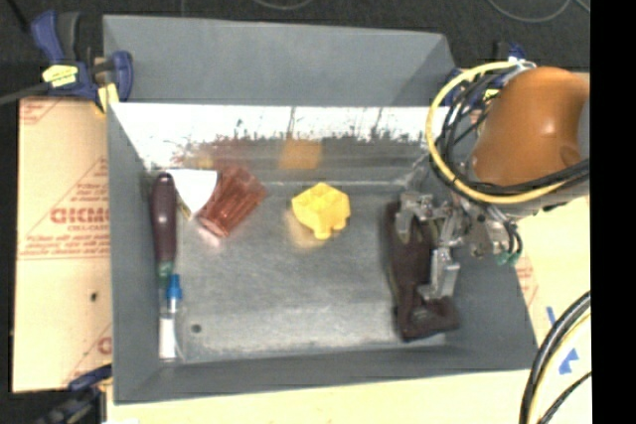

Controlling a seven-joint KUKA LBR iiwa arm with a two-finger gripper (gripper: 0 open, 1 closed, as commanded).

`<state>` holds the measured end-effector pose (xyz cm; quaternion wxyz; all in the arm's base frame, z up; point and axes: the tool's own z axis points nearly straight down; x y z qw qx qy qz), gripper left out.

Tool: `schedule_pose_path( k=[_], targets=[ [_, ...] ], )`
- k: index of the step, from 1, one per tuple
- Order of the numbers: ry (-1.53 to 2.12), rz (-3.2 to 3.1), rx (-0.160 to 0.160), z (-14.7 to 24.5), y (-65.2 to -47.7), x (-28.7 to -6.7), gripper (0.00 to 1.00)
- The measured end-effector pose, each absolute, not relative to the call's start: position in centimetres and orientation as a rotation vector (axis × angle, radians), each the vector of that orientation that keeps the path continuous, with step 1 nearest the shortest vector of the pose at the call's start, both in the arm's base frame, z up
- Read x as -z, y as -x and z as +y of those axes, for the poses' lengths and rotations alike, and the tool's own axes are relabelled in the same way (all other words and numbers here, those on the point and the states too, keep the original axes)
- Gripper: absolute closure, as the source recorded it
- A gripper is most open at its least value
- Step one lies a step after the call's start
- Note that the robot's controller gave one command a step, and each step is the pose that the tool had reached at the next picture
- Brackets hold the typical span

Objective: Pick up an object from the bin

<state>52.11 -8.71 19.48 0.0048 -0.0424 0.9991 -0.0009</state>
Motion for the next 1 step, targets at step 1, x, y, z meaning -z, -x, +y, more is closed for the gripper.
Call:
schedule_pose_path(
  k=[1],
  targets=[
    [0.369,3.112,0.005,-10.80,-51.82,-14.71,0.00]
  ],
)
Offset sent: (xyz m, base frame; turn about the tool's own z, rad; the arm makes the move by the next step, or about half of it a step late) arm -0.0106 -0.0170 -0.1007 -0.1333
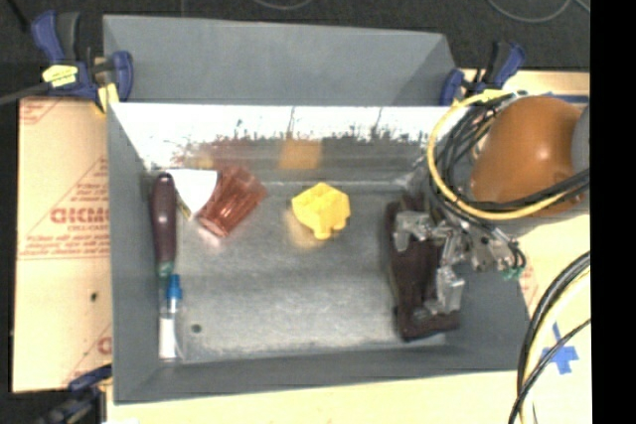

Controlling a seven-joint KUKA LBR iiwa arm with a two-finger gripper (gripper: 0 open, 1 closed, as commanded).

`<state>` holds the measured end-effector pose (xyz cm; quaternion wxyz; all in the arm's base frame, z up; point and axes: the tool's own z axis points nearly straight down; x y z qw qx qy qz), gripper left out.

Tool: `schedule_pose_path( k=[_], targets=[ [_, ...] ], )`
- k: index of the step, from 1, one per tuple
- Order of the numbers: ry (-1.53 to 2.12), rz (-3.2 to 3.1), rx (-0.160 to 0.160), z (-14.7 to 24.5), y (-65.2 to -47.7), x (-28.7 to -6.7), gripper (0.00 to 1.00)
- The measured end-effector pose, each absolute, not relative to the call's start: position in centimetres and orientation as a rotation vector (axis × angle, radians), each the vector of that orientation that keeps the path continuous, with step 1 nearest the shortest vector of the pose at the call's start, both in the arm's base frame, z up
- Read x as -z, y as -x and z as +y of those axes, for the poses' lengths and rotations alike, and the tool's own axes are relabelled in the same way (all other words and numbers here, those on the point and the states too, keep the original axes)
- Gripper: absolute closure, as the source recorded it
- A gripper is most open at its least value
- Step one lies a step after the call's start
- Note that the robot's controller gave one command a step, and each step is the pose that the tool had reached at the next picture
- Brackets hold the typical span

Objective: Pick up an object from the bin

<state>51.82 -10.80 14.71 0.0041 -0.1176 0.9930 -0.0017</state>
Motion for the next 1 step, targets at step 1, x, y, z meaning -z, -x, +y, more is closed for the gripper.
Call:
schedule_pose_path(
  k=[1],
  targets=[
    [0.287,3.120,0.002,-10.80,-51.32,-10.85,0.00]
  ],
)
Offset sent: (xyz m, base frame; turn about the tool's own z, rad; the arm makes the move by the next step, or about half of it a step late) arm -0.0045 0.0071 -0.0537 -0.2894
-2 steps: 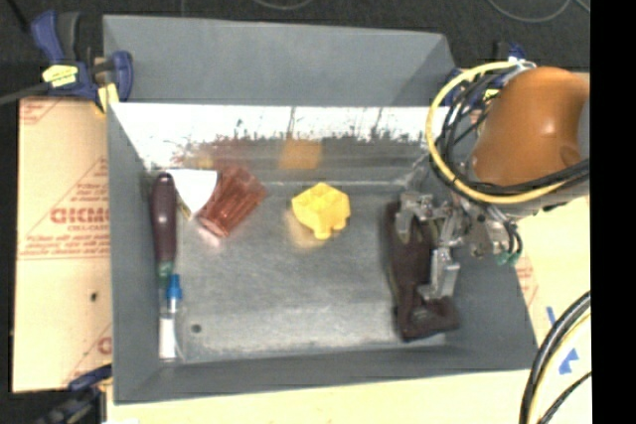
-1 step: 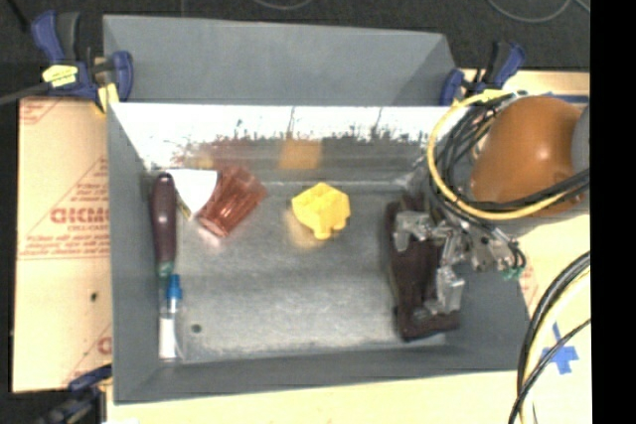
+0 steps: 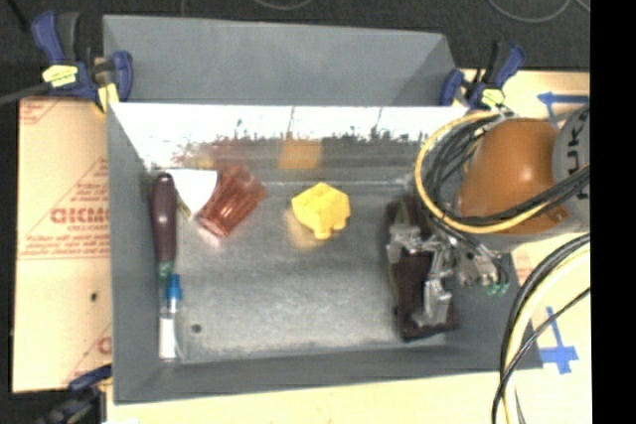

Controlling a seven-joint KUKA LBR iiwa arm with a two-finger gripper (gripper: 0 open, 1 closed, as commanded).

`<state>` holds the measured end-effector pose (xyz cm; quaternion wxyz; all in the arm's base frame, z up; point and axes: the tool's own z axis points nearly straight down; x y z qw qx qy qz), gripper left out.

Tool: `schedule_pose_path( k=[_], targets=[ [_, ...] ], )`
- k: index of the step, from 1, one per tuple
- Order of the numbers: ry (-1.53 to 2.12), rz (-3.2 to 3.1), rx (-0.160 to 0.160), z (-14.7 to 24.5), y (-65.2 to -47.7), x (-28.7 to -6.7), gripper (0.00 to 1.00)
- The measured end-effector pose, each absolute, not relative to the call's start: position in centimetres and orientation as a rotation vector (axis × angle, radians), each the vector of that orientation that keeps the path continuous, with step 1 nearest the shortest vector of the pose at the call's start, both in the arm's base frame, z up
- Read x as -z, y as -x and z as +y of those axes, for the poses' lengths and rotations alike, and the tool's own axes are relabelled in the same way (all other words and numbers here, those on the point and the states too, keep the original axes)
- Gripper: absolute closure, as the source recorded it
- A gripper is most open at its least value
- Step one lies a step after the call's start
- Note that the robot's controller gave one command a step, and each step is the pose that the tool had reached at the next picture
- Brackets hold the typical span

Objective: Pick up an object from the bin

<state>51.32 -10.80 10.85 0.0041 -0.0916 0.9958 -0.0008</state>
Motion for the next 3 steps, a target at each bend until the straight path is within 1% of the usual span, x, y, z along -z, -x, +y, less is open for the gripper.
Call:
schedule_pose_path(
  k=[1,2,3],
  targets=[
    [0.711,3.053,0.006,-10.3,-51.4,-9.8,0.00],
    [0.996,2.967,0.008,-11.2,-50.7,-7.1,1.00],
    [0.997,2.967,0.008,-11.2,-50.7,-7.1,1.00]
  ],
)
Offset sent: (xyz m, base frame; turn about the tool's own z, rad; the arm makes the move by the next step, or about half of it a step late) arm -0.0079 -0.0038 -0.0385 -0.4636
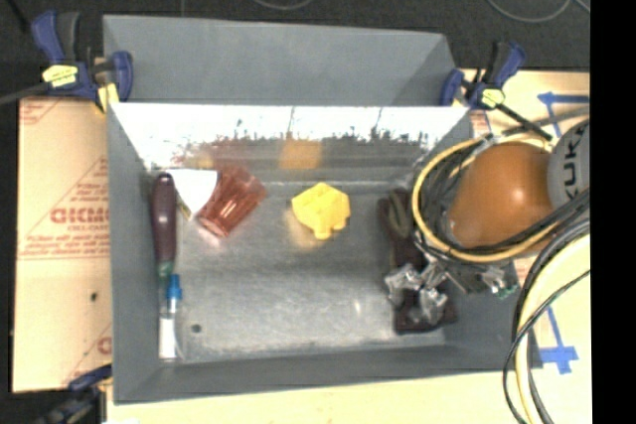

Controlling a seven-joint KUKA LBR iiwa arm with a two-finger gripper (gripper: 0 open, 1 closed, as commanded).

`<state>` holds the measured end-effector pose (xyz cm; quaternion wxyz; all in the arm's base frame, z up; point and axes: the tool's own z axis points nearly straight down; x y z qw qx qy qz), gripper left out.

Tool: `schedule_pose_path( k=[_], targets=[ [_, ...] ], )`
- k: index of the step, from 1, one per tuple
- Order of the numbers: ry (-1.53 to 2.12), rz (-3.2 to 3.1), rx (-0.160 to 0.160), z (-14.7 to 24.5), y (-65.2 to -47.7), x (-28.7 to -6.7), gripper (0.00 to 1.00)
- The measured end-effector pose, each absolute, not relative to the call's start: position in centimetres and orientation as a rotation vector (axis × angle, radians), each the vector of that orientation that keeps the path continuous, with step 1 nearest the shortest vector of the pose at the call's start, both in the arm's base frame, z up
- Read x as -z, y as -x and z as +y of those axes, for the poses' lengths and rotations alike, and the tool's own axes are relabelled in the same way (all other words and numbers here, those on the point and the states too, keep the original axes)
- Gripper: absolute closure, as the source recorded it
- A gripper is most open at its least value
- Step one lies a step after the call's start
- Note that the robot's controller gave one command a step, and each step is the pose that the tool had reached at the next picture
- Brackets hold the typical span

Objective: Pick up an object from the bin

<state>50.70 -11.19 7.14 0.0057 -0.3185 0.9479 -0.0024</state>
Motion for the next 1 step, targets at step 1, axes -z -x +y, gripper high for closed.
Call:
schedule_pose_path(
  k=[1],
  targets=[
    [1.040,2.942,0.016,-10.37,-50.86,-24.26,1.00]
  ],
)
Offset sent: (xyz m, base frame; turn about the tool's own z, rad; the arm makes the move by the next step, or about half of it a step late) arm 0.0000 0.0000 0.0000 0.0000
